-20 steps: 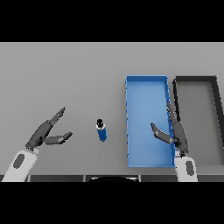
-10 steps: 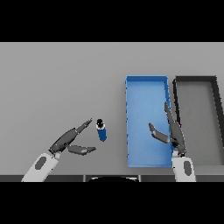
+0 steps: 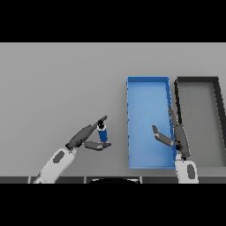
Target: Pick up the blue pipe and place it into the blue bin.
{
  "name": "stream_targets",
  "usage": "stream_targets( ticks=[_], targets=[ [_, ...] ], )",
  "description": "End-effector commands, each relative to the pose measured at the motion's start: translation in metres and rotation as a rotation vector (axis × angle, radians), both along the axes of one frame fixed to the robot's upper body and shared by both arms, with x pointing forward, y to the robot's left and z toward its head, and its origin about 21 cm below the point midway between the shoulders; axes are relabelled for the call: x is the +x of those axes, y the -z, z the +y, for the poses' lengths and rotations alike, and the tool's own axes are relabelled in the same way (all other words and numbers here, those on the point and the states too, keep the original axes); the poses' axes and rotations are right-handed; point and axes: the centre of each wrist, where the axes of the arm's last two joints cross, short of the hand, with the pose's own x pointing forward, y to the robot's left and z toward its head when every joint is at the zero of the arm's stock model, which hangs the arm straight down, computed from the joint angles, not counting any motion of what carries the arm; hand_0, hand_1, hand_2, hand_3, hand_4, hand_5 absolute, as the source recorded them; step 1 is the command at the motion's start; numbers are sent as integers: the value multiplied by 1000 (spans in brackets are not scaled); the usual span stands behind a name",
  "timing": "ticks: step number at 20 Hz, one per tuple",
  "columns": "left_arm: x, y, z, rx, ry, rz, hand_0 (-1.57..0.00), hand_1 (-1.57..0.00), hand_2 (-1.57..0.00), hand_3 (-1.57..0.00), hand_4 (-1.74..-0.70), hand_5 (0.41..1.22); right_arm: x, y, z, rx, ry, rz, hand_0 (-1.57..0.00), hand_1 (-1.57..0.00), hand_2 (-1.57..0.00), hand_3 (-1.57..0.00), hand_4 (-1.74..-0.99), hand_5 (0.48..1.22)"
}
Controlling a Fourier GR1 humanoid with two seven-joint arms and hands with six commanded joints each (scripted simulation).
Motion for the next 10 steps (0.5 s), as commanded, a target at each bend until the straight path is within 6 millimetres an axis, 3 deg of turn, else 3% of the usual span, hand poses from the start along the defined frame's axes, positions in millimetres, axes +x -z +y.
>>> stream_targets(
  ticks=[1,4,7,9,10],
  targets=[
    [-1,2,-3,14,-1,-4,1,1,1,1,-1076,435,2,0,-2,4,-1,5,1,1,1,1,-1220,639],
    [3,6,-9,0,10,0,1,1,1,1,-1062,420,-2,1,-2,-6,2,1,1,1,1,1,-1214,645],
    [2,12,-21,-56,20,6,1,1,1,1,-1107,463,2,2,-3,-7,9,11,1,1,1,1,-1207,650],
    [6,14,-27,-119,2,16,1,-41,-151,-121,-1186,550,-2,5,-5,-7,-2,4,1,1,1,1,-1213,655],
    [6,13,-31,-153,-2,28,-10,-156,-308,-276,-1243,613,-2,5,-6,1,-1,2,1,1,1,1,-1217,655]
  ],
)
